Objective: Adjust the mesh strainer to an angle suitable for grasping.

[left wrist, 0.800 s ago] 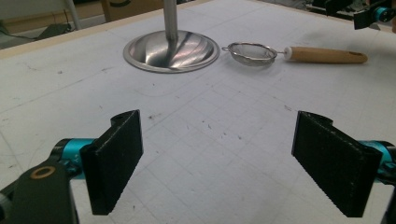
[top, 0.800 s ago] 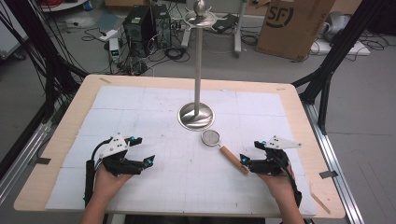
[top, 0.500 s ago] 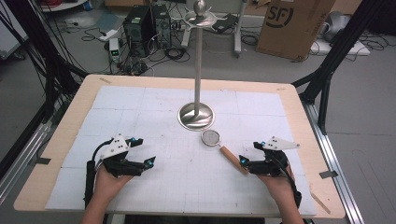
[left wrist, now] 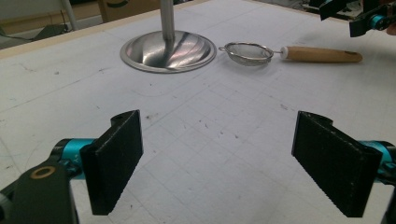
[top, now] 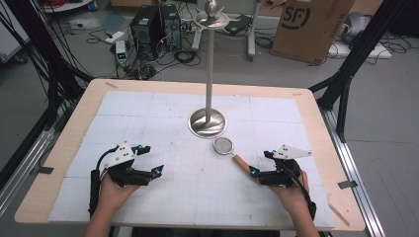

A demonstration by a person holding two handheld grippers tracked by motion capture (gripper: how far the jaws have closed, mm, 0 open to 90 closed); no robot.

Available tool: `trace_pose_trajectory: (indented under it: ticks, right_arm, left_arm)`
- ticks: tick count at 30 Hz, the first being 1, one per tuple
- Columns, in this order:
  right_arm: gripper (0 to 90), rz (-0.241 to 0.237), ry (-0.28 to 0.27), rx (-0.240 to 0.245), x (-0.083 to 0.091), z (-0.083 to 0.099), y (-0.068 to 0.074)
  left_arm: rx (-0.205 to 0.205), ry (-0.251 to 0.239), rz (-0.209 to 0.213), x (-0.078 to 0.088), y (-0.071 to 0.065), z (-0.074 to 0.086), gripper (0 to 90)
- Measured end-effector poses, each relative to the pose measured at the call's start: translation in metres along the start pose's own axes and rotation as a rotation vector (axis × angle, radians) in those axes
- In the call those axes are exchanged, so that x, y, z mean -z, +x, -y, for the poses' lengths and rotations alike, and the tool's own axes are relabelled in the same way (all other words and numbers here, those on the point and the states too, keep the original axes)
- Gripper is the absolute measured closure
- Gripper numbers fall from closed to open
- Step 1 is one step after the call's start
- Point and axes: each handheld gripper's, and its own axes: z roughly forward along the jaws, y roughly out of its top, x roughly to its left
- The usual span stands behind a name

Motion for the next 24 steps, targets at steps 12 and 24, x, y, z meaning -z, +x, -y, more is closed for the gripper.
trace_pose_trajectory:
  ticks: [12,24]
  right_arm:
    - [16.8,-0.004,0.035,0.031,-0.019,-0.013,0.007]
    - [30.5,-0.030,0.090,0.051,-0.031,-0.018,0.013]
  left_arm:
    - [0.007,-0.003,-0.001,-0.001,0.001,0.000,17.1]
    - [0.001,-0.014,0.013,0.000,0.001,0.000,17.0]
